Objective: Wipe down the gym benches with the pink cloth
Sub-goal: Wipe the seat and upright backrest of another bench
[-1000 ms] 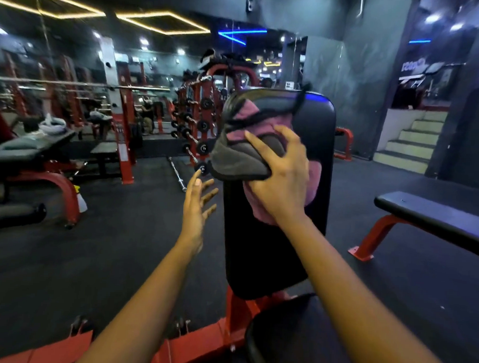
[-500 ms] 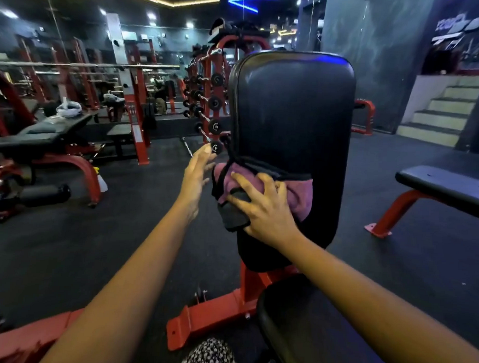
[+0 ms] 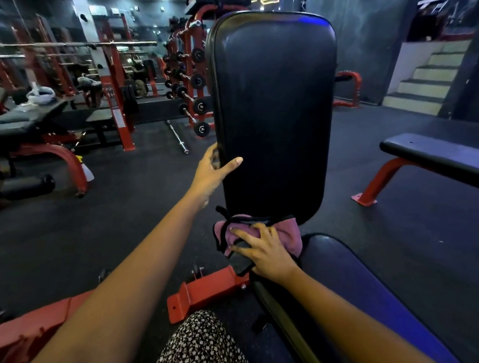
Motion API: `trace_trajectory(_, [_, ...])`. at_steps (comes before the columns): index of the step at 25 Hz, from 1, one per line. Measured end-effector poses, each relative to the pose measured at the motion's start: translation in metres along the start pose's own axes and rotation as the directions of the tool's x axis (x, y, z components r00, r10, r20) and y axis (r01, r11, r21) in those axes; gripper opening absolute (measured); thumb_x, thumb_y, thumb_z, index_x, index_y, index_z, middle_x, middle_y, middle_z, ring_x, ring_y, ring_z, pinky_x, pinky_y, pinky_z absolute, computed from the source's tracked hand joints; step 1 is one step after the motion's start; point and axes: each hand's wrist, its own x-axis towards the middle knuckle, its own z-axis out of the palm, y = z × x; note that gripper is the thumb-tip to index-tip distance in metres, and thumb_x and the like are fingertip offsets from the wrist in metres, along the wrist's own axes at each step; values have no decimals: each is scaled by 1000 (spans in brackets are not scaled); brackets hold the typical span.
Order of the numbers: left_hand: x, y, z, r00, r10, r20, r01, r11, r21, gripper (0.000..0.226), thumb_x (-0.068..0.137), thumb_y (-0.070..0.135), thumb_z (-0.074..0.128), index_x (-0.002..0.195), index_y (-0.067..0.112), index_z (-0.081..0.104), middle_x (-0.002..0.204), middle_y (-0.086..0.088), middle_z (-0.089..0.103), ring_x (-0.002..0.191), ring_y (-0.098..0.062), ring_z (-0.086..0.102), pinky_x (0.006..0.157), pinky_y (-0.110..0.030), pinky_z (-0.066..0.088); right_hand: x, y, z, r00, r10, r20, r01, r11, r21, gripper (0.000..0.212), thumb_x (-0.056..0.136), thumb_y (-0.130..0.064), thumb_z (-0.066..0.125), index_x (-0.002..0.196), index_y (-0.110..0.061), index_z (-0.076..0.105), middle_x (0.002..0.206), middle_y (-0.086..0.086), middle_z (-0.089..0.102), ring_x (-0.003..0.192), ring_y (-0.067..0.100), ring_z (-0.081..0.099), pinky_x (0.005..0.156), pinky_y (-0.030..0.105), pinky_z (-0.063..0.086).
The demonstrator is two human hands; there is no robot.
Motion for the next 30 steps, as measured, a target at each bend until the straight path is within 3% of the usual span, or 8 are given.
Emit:
trace_trajectory(5, [0, -5, 1, 1000, 2, 0, -2, 1000, -3, 67, 75, 34, 75, 133, 21, 44, 129, 3, 57, 114, -14, 57, 102, -42, 45, -13, 8, -5, 980, -46, 195, 43, 999, 24, 62, 37, -40, 77, 98, -41, 69, 124, -9, 60, 92, 26, 53, 59, 31, 48])
trace_trajectory(8, [-3, -3, 0, 999, 7, 35, -7, 1000, 15, 69, 80, 32, 71, 139, 22, 37, 136, 2, 51, 119, -14, 54, 105, -38, 43, -18, 18, -17, 954, -64, 293, 31, 993, 117, 49, 61, -33, 72, 110, -37, 65, 131, -4, 53, 102, 29, 49, 75, 43, 50])
trace_trajectory(10, [-14, -7, -1, 999, 5, 50, -6, 1000, 11, 69, 84, 28, 67, 143, 23, 31, 143, 2, 44, 126, -13, 47, 108, -36, 39, -26, 26, -32, 942, -20, 334, -28, 990, 138, 45, 73, -31, 62, 117, -38, 61, 138, -6, 46, 109, 27, 43, 85, 44, 45])
trace_trajectory(16, [-93, -70, 26, 996, 23, -90, -26, 999, -39, 50, 89, 22, 60, 133, 32, 40, 142, 10, 41, 132, -9, 38, 112, -38, 32, -68, 53, -76, 959, 195, 204, -214, 974, 71, 46, 59, -29, 68, 102, -46, 64, 120, -7, 59, 86, 24, 52, 65, 38, 46])
trace_trajectory(19, [-123, -93, 55, 992, 104, -71, -96, 989, 109, 46, 89, 25, 60, 131, 31, 43, 141, 9, 39, 133, -6, 35, 110, -22, 28, -84, 59, -85, 894, 351, 279, -359, 933, -24, 43, 68, -31, 65, 108, -46, 62, 124, -8, 52, 91, 23, 46, 72, 37, 41])
trace_trajectory(22, [-135, -106, 89, 981, 171, 87, -186, 959, 213, 52, 88, 49, 50, 135, 29, 42, 145, 5, 38, 134, -4, 32, 108, -10, 23, -115, 55, -70, 808, 470, 355, -484, 873, -56, 50, 78, -43, 55, 127, -48, 46, 143, -5, 35, 112, 25, 39, 88, 40, 36])
trace_trajectory(25, [-142, -131, 124, 931, 165, 325, -305, 841, 448, 71, 85, 72, 20, 139, 30, 38, 148, 5, 36, 139, -11, 26, 117, -38, 16, -146, 43, -48, 699, 576, 424, -618, 785, -49, 68, 80, -58, 46, 142, -49, 19, 156, 0, 15, 135, 31, 27, 105, 48, 27])
trace_trajectory(30, [-147, -145, 137, 905, 134, 404, -387, 654, 650, 73, 87, 71, 10, 142, 29, 32, 146, 0, 40, 137, -17, 34, 116, -40, 9, -154, 34, -39, 731, 619, 287, -625, 776, -80, 63, 76, -60, 43, 136, -42, 36, 144, 3, 42, 124, 30, 47, 98, 48, 38])
